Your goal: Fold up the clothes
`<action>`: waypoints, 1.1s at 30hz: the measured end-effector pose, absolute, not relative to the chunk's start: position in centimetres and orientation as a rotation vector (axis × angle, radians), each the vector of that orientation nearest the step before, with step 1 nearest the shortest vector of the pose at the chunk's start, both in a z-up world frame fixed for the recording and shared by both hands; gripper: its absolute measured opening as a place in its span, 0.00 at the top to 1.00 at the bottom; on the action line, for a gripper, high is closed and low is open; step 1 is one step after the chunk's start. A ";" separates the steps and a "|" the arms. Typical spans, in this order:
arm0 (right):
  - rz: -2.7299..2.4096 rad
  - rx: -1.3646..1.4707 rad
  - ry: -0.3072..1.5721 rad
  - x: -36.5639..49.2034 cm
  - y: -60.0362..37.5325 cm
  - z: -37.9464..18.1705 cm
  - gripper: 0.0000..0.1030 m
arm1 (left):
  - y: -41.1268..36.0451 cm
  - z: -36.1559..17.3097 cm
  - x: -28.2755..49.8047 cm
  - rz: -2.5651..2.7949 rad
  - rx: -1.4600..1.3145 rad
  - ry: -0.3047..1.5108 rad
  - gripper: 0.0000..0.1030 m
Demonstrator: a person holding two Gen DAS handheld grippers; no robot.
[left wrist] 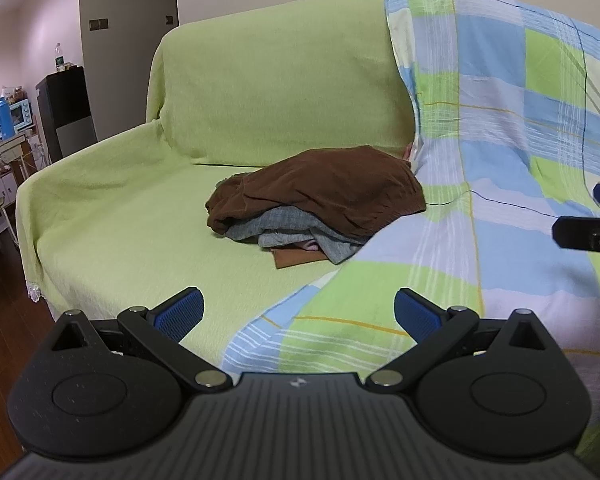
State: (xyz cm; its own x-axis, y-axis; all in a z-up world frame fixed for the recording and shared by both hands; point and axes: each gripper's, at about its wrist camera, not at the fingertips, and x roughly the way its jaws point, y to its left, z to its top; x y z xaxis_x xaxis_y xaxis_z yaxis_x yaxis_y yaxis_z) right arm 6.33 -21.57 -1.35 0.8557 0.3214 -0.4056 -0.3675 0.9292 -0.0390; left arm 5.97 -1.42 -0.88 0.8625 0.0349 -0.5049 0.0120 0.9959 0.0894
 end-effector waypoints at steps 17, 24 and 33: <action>0.452 -0.250 0.500 22.8 -18.4 -4.1 0.29 | 1.2 -3.9 17.1 -0.069 0.092 0.507 0.01; 0.498 -0.187 0.610 31.0 -17.3 -8.2 0.34 | 0.8 -6.6 20.3 -0.104 0.059 0.498 0.01; 0.566 -0.014 0.644 33.3 -18.1 -8.4 0.87 | -2.3 -6.9 20.3 -0.247 0.155 0.440 0.01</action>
